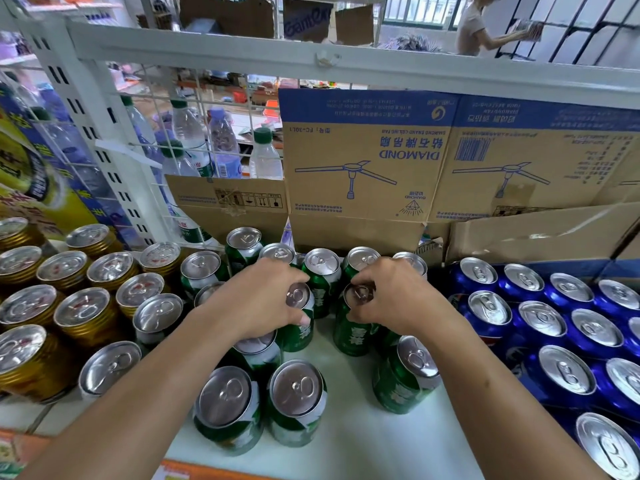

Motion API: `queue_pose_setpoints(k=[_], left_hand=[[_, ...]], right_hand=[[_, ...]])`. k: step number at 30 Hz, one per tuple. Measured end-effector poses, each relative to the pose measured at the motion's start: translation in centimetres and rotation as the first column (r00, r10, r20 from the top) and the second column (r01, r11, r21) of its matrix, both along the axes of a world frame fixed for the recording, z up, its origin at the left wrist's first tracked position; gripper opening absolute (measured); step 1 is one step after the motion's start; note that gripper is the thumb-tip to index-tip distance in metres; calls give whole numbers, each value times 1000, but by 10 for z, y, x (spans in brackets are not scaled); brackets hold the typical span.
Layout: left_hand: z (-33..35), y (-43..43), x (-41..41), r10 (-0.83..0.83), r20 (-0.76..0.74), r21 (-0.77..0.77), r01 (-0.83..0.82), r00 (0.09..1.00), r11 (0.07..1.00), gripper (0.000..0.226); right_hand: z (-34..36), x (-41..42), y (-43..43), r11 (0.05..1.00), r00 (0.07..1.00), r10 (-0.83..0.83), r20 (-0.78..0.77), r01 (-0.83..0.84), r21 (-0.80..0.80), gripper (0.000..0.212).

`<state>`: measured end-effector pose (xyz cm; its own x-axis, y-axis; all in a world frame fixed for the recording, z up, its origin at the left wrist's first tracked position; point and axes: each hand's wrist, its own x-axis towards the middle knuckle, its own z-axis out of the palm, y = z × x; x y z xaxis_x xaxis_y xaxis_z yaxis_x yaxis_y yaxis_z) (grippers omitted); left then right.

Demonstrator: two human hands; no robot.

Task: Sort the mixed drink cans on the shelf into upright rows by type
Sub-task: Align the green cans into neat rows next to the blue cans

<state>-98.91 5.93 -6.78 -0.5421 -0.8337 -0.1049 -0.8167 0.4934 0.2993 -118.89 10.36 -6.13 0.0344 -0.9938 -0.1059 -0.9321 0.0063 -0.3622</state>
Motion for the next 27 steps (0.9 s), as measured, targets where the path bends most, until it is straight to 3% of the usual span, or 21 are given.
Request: queue_pose_setpoints(k=[3,6,8,11,14,18,22,27], left_hand=[[4,2,-3,-14,-1,5,14,1000,1000,54],[8,7,-7,-45,5,17,45,999,999,55],[13,10,-9,-62,6,13,62,998,998,49],[26,17,-13,-78,-9,3,78,997,997,47],[41,24,-17,-98,-85,7,99,992,995,50],[48,35,-26,-180,-140,37,187,974,982,56],[41,46,-42,-259,-106,44,264,960,963,51],[19,57,-58,-311,-11,21,311,950,950,47]], right_hand=[[-1,0,1,1000,1000,13,-2,-13,-27,24],[1,-1,6,999,1000,17,12,-17,-46,27],[4,-5,12,997,996,-25,90,32,-75,28],[13,-11,24,981,974,-118,193,145,-131,46],[14,-16,34,947,970,-150,192,196,-254,36],[5,-26,49,896,926,-215,309,313,-314,23],[-2,-36,63,856,901,-289,324,395,-335,24],[-21,-42,76,873,909,-307,281,386,-297,22]])
